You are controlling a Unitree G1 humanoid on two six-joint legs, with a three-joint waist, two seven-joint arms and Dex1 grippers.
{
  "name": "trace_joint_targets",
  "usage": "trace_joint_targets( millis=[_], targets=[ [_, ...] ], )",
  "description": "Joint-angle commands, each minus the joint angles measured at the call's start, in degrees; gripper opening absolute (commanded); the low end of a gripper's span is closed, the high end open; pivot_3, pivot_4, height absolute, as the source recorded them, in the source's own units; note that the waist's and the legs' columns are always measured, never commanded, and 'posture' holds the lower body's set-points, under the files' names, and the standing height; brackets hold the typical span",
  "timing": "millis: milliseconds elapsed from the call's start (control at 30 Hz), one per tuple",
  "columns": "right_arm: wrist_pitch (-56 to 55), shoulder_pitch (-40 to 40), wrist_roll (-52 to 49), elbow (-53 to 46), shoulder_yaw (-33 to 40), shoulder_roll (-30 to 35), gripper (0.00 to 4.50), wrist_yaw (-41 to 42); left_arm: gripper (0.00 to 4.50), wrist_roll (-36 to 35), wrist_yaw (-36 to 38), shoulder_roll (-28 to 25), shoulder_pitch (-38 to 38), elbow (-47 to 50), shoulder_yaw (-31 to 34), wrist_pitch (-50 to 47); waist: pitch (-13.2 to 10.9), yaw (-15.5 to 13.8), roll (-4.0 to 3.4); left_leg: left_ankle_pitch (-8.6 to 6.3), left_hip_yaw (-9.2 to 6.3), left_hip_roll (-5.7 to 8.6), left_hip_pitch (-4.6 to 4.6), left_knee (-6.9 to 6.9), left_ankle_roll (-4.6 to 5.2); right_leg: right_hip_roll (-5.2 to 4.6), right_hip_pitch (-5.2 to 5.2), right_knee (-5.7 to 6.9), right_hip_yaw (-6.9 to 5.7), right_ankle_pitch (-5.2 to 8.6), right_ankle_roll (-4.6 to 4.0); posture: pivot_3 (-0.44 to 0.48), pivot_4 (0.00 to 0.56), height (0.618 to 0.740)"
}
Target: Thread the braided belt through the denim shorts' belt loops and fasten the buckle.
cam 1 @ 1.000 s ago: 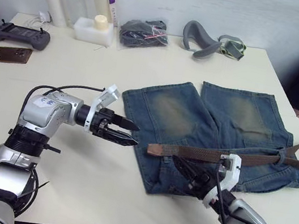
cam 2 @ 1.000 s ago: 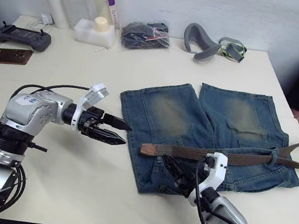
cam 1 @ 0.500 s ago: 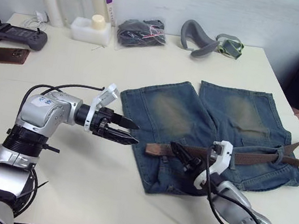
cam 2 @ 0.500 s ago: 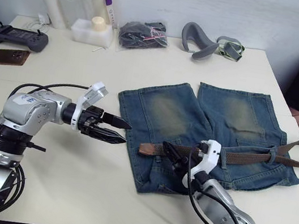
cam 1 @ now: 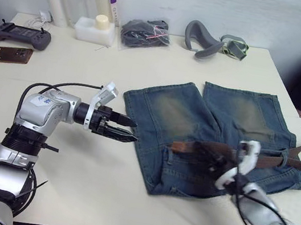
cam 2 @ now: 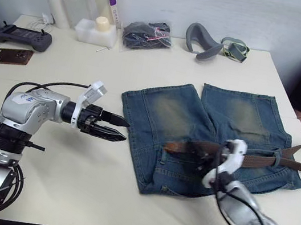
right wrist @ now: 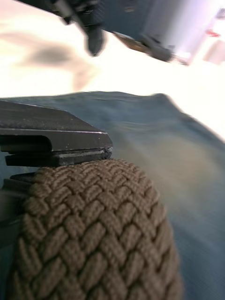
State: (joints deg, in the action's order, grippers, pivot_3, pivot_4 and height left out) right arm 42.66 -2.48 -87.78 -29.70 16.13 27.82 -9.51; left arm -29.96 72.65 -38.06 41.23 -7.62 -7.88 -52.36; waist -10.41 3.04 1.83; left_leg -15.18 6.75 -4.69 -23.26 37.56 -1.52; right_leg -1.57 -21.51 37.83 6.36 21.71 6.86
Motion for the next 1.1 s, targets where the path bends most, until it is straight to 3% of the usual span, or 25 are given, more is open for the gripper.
trace_joint_targets(
  millis=[33, 267, 967, 1100],
  targets=[
    [0.14, -2.13, -6.61, -3.22, 1.88, 2.21, 0.08, -1.51, 4.5, 0.22, 0.35, -0.19, 1.33, 0.17, 0.0, 1.04, 0.0, 0.03, 0.0, 0.01, -0.01, 0.0, 0.01, -0.03, -0.02, 0.04, 0.0, -0.01, 0.0, 0.0, -0.01, 0.0, 0.15, 0.74],
    [0.71, -4.79, -7.86, -2.66, -4.03, 2.38, 0.08, -3.63, 4.5, 0.54, 0.22, 0.29, 1.29, 0.67, -0.21, 1.17, 0.0, 0.3, -0.01, 0.05, 0.02, -0.04, 0.04, -0.16, -0.04, 0.05, -0.05, -0.03, 0.08, 0.01, -0.02, 0.0, 0.15, 0.74],
    [3.07, 6.17, 5.41, 6.03, -16.08, -5.51, 0.08, 0.06, 4.5, 1.24, -0.83, 1.02, 0.58, 1.06, -0.26, 2.2, -0.01, 0.4, -0.02, 0.08, 0.02, -0.09, 0.03, -0.22, -0.06, 0.08, -0.11, -0.02, 0.05, 0.03, -0.05, 0.0, 0.15, 0.74],
    [2.09, 7.0, 5.46, 5.88, -13.37, -6.18, 1.59, 0.91, 4.5, 0.23, -0.02, 2.37, 1.31, 2.58, -1.26, 1.71, -0.01, 0.21, -0.02, 0.08, 0.03, -0.08, 0.02, -0.2, -0.06, 0.02, -0.11, -0.02, 0.05, 0.03, -0.05, 0.0, 0.15, 0.74]
  ],
)
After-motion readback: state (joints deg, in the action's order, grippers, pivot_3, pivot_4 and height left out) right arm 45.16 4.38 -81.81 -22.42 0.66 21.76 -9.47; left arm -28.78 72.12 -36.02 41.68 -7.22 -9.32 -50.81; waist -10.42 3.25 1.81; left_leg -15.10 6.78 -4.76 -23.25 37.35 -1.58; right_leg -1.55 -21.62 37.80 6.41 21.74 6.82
